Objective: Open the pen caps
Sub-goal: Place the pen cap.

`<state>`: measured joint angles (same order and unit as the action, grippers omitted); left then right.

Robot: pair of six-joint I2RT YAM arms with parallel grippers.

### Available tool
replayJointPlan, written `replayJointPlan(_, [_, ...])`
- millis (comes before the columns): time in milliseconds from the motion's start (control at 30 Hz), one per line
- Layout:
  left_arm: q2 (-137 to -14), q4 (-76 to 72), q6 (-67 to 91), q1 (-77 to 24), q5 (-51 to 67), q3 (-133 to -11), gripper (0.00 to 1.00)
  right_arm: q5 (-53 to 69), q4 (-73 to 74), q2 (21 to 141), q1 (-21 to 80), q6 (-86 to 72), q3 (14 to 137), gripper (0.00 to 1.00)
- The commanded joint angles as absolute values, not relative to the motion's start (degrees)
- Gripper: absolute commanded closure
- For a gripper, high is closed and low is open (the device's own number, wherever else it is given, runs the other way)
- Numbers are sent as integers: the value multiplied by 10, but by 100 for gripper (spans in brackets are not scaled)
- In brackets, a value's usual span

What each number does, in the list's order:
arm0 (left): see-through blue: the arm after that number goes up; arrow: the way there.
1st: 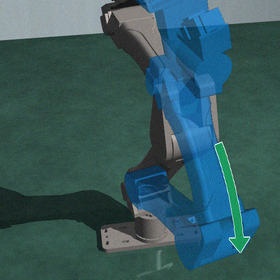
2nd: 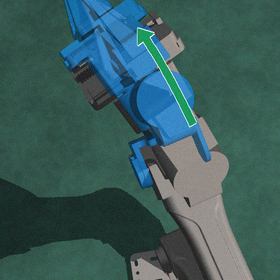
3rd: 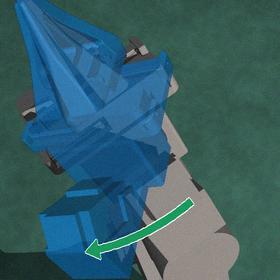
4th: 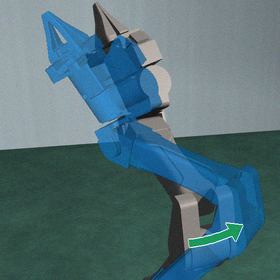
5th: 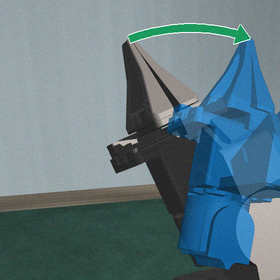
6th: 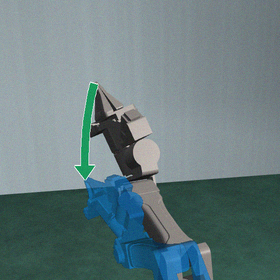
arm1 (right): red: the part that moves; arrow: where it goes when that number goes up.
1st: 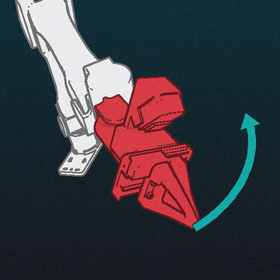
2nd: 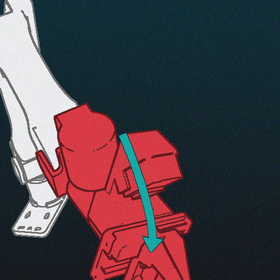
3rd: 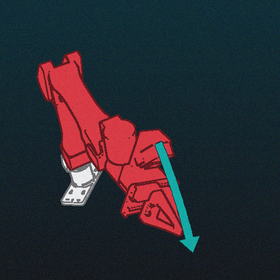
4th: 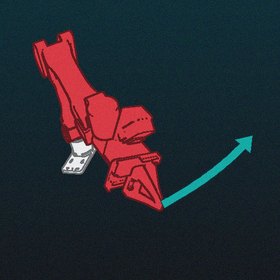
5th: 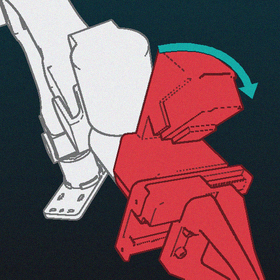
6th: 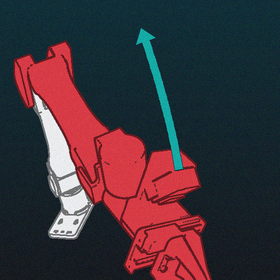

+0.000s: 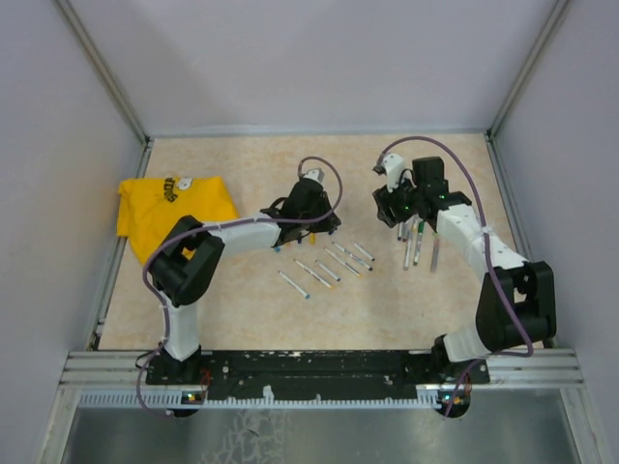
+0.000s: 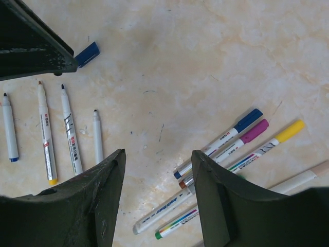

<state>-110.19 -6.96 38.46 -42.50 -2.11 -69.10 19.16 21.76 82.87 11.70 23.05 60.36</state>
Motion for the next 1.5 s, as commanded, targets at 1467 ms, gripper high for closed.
replayJointPlan(1467, [-1088, -24, 283, -437, -49, -778, 64, 247, 175, 779, 89, 212, 587, 45])
